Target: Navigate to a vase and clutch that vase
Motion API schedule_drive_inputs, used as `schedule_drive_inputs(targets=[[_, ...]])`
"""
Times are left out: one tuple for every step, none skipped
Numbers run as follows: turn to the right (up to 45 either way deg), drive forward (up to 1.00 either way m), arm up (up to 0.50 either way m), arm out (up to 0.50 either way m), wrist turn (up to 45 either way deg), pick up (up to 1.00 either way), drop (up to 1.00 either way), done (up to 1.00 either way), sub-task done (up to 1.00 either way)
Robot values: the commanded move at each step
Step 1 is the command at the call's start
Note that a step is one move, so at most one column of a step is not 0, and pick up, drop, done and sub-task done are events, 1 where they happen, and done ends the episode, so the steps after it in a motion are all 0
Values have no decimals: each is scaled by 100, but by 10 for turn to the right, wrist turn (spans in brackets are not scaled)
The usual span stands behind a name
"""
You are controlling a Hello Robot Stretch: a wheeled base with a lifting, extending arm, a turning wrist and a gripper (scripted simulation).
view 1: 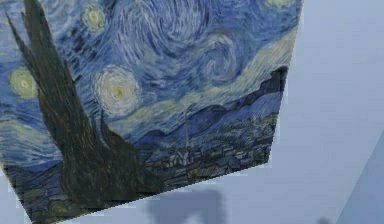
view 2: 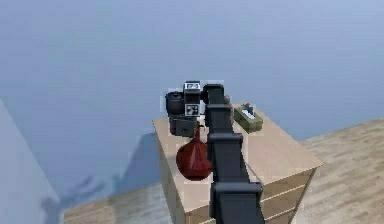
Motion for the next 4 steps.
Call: schedule_drive_inputs(targets=[[0,0,-30,0,0,0,0,0,0],[0,0,0,0,0,100,0,0,0],[0,0,10,0,0,0,0,0,0],[0,0,0,0,0,0,0,100,0]])
